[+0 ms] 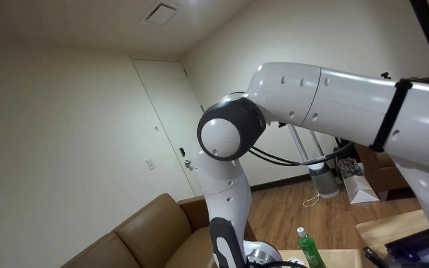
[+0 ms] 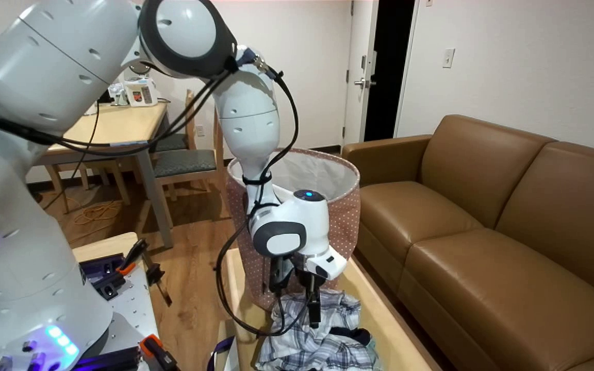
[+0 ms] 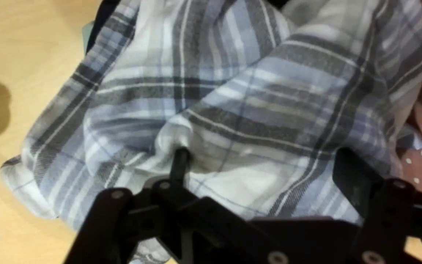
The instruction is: Pick up the clothe and put it in the bag
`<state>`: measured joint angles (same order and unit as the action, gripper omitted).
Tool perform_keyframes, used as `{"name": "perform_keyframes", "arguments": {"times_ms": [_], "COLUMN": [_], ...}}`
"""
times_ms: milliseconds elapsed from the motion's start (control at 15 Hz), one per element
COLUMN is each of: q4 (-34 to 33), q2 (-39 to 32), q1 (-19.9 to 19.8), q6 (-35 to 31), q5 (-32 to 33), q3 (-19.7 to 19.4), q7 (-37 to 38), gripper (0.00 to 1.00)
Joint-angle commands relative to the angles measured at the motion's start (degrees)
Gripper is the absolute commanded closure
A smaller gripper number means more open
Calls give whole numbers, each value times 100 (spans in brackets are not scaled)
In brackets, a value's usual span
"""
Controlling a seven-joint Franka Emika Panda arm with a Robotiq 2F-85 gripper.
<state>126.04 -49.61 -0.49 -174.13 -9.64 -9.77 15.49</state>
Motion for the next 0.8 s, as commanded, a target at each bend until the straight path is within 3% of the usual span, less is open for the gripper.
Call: {"name": "perform_keyframes", "arguments": {"times_ms": [0, 467, 533, 600, 733], "q4": [-718, -2149, -2320, -2459, -2623], "q2": [-580, -1769, -1861, -1928, -1955], "q1": [-60, -562, -646, -715, -777], "q6": [765, 2374, 2515, 2601, 2711], "q5": [93, 143, 132, 119, 113], "q3": [-58, 106, 133, 171, 180], "q7": [-119, -369, -434, -497, -564], "gripper": [0, 0, 7, 26, 39]}}
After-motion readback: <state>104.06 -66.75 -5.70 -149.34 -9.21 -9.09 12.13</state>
